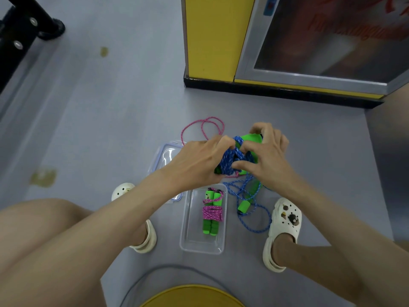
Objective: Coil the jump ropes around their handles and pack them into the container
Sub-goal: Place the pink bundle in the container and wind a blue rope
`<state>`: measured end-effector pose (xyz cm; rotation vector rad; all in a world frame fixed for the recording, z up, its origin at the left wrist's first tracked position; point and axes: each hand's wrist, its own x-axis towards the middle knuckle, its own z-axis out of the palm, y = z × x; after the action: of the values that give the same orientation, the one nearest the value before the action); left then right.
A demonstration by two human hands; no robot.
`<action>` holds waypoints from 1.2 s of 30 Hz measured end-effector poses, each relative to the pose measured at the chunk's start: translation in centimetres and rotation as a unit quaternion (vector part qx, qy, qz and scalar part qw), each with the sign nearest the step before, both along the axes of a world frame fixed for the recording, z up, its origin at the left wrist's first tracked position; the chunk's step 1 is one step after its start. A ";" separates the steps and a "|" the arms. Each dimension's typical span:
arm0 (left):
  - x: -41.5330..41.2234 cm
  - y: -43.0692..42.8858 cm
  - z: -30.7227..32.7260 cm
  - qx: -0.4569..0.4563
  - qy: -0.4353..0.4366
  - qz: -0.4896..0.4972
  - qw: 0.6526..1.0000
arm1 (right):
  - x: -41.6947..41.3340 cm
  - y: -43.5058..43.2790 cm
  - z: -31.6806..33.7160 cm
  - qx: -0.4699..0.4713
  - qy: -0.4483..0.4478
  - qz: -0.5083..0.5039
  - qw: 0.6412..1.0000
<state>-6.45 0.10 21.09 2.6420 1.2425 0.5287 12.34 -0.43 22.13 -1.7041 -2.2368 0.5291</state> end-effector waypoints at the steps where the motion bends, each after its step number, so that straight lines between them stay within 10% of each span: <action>1: 0.0 0.1 0.0 -0.004 -0.003 0.005 1.000 | 0.0 0.0 0.1 -0.004 0.015 -0.005 1.000; 15: 1.7 0.2 0.9 -0.096 0.024 0.099 0.990 | -1.7 0.4 0.7 0.097 0.002 -0.116 0.989; 36: -0.2 1.2 2.2 -0.134 -0.017 0.066 0.989 | 0.6 1.2 1.9 -0.103 0.108 0.003 0.989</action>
<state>-6.66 1.25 23.24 2.3331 1.3782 0.3920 12.96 0.78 24.08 -1.6440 -2.0940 0.9281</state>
